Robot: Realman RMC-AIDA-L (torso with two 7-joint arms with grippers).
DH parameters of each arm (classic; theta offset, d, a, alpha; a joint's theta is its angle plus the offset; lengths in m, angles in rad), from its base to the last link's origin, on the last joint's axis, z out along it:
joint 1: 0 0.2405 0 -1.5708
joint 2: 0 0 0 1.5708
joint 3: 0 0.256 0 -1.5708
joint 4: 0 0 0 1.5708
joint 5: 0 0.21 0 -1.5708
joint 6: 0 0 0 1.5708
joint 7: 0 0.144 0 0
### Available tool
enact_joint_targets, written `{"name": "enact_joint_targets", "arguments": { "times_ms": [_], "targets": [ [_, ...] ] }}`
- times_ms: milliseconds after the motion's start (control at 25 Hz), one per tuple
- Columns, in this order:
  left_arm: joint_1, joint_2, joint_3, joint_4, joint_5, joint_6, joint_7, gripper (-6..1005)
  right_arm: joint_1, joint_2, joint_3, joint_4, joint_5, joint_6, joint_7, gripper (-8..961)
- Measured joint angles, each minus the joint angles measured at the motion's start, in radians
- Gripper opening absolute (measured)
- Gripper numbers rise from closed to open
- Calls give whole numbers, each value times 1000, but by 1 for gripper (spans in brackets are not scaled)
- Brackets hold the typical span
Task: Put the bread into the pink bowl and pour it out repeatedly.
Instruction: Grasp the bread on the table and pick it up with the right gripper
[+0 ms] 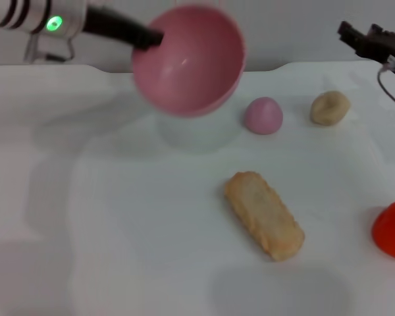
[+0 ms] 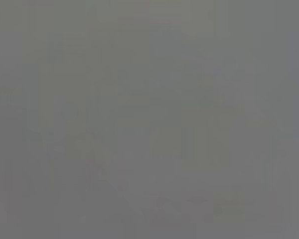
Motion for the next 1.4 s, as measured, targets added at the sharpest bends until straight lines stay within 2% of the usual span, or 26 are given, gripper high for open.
{"name": "enact_joint_targets", "arguments": {
  "times_ms": [240,400,560,680,800,920,1200,1400],
  "targets": [
    [52,21,-4,10,48,132,-62,82,81,-32,-1,-13,-342,-28,360,706],
    [82,29,-1,10,49,161,-75,82,117,-44,-1,-91,-714,1,707,705],
    [102,32,3,8,49,171,-79,82,129,-43,-1,-271,-1148,145,1092,705],
    [109,33,5,6,49,173,-78,82,146,-37,3,-428,-1383,349,1274,705],
    [111,31,9,4,49,174,-71,83,191,-41,11,-485,-1475,565,1353,705],
    [113,29,22,3,49,175,-69,83,244,-53,23,-466,-1498,768,1386,705],
    [117,19,32,2,51,174,-51,83,321,-59,97,-347,-1498,1032,1418,704],
    [117,6,32,2,51,172,-29,83,319,-59,121,-337,-1502,1116,1471,704]
  ]
}}
